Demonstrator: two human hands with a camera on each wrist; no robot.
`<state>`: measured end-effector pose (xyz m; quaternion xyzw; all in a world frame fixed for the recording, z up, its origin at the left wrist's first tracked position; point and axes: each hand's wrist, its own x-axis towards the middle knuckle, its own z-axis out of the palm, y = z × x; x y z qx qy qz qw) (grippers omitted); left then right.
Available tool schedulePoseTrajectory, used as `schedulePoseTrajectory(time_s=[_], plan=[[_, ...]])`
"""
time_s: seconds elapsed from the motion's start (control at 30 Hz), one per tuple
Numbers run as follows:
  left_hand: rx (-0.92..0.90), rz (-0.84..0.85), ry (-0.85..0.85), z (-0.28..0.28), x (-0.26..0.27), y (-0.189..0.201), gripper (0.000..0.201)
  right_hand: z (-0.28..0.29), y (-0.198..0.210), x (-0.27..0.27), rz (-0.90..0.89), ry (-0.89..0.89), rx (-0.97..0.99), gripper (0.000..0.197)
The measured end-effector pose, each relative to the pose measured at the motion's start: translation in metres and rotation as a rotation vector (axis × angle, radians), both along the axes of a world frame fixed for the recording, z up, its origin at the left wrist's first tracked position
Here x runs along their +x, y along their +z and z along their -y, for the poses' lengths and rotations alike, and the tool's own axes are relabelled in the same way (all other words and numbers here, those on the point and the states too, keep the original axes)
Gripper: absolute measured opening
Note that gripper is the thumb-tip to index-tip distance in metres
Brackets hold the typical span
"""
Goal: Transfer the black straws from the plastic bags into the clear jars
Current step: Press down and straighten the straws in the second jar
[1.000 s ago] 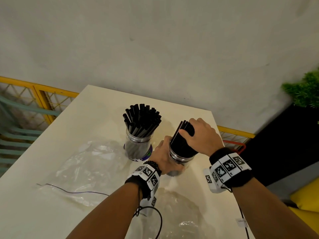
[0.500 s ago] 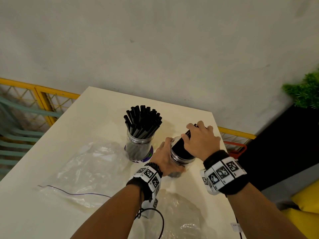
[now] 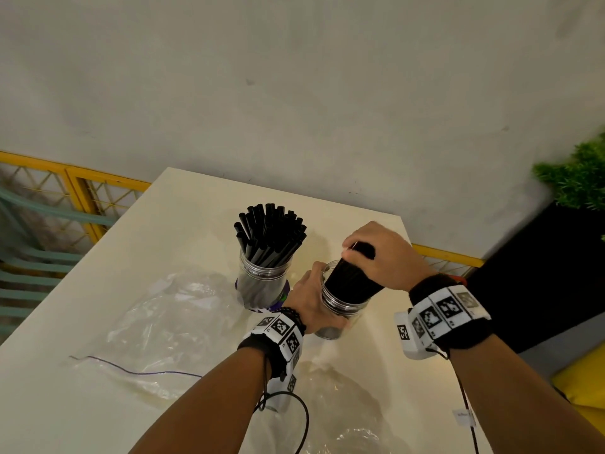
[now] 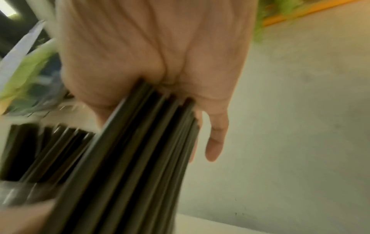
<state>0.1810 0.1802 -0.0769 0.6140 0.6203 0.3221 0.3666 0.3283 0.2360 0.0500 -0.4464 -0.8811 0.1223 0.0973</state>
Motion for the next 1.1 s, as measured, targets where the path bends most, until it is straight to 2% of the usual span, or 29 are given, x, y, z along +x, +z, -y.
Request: schedulePoseTrajectory(time_s=[0.07,0.1,0.27,0.3,0.33,0.4,0.43,0.47,0.5,0.6,0.67,0.77,0.9,0.97,1.1], plan=[[0.005,0.015,-0.003,0.0,-0.001,-0.001,0.105,-0.005,0.009,0.008,-0.267,-0.061,0.077,0.015],[0.009,0.021,-0.003,0.0,-0.001,-0.002,0.105,-0.008,0.015,0.012,-0.333,-0.099,0.11,0.015],[0.015,0.031,-0.008,0.0,-0.001,-0.003,0.103,-0.01,0.032,0.016,-0.323,-0.22,0.085,0.015],[0.016,0.027,-0.005,0.0,-0.001,-0.003,0.102,-0.005,0.033,0.014,-0.297,-0.191,0.055,0.022],[0.019,0.023,-0.002,-0.001,-0.001,-0.003,0.101,0.002,0.033,0.012,-0.231,-0.144,0.004,0.04],[0.024,0.016,0.003,0.0,-0.001,-0.004,0.099,0.018,0.024,0.005,0.038,-0.058,-0.089,0.079],[0.029,0.018,0.007,0.0,-0.001,-0.004,0.099,0.023,0.015,0.002,0.185,-0.025,-0.08,0.09],[0.033,0.021,0.01,0.0,-0.001,-0.005,0.098,0.026,0.004,0.0,0.279,-0.012,-0.037,0.093],[0.035,0.02,0.012,0.0,0.0,-0.005,0.098,0.027,-0.005,-0.002,0.308,-0.023,0.017,0.088],[0.027,0.001,0.013,-0.001,0.0,-0.004,0.096,0.018,-0.021,-0.009,0.188,-0.12,0.194,0.047],[0.029,-0.007,0.012,-0.001,0.0,-0.004,0.098,0.014,-0.023,-0.014,0.138,-0.197,0.281,0.033],[0.027,-0.016,0.021,-0.002,0.001,-0.005,0.102,0.013,-0.017,-0.025,0.133,-0.359,0.253,0.036],[0.027,-0.026,0.009,-0.003,0.001,-0.003,0.105,0.005,-0.002,-0.029,0.345,-0.442,-0.042,0.059],[0.019,-0.019,0.005,-0.002,0.0,-0.004,0.105,0.0,0.012,-0.019,0.256,-0.454,-0.064,0.067],[0.014,-0.01,0.009,-0.002,-0.001,-0.003,0.103,-0.003,0.035,0.002,-0.033,-0.457,0.057,0.055]])
